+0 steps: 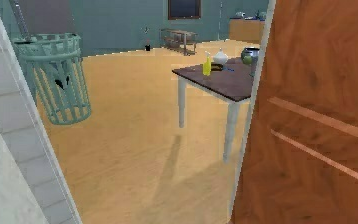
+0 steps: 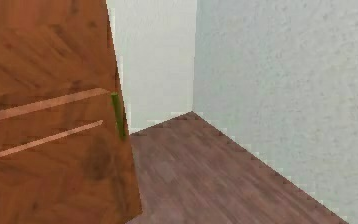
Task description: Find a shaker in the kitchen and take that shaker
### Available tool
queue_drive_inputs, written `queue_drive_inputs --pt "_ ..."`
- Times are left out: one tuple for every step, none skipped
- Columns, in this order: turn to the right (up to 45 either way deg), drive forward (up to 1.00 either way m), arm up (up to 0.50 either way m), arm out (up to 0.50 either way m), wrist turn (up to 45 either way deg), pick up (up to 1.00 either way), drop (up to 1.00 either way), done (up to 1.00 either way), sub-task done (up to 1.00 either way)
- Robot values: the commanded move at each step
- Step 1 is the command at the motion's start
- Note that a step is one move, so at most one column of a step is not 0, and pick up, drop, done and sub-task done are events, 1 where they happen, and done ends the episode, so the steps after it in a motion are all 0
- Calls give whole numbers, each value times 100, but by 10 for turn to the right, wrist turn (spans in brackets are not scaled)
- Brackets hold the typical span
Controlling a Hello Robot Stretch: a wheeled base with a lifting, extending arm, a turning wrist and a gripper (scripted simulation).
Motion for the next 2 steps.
queue_drive_inputs --pt "-150 0 0 0 0 0 0 0 0" --pt "0 100 0 0 0 0 0 0 0"
